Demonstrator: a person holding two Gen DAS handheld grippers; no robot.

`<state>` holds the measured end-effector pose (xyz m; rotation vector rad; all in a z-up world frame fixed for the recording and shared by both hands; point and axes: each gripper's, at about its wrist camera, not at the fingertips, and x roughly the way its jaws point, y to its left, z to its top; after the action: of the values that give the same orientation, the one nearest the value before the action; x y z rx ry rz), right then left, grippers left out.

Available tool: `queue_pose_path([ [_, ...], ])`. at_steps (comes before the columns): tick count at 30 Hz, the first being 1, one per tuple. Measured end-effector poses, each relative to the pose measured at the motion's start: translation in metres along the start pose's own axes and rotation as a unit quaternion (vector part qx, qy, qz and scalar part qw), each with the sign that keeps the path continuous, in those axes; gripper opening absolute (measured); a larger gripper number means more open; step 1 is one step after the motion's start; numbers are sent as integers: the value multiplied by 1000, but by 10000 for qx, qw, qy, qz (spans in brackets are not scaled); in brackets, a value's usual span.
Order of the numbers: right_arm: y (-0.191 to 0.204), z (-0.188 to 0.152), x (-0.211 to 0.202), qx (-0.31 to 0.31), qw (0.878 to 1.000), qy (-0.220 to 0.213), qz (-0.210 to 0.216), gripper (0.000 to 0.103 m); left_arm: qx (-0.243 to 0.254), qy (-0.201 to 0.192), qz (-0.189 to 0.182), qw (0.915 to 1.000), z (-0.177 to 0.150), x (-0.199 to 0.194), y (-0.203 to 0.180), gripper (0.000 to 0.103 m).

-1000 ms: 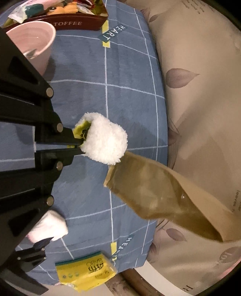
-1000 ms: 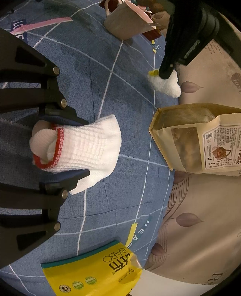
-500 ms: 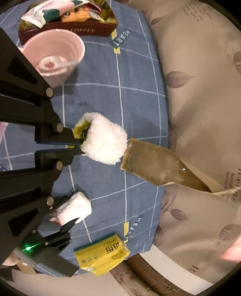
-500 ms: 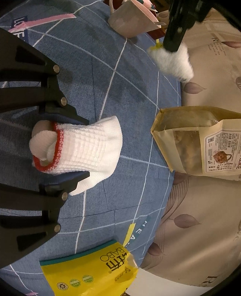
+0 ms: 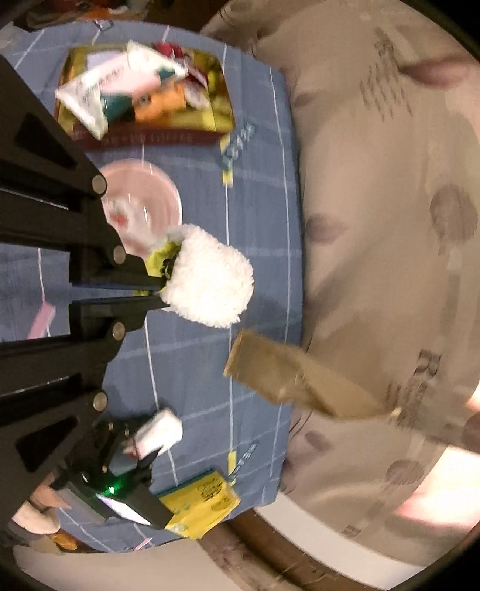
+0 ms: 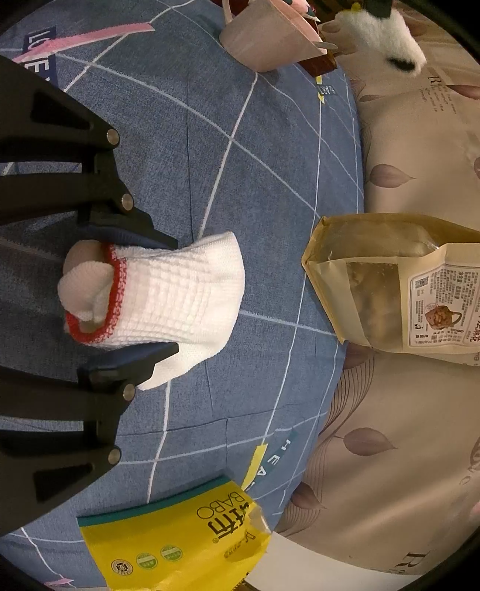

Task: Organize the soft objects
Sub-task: 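Carry the fuzzy sock into the tin and release it with the left tool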

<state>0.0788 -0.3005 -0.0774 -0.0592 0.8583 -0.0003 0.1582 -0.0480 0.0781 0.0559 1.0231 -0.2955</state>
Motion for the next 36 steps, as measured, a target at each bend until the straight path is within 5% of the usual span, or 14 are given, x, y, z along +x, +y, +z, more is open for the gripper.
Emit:
queue_pose_path([
  [7,0,0,0,-18,10000,0,-19,47,-395,-142,609,9973,-8,-28,76,2],
  [14,0,0,0,-36,10000,0,-27,47,-920,-125,830,9922,-13,-30,142,2],
  [36,2,0,0,-107,9999,3,-115,47,-1047,315,988,9891,7,79,198,2],
])
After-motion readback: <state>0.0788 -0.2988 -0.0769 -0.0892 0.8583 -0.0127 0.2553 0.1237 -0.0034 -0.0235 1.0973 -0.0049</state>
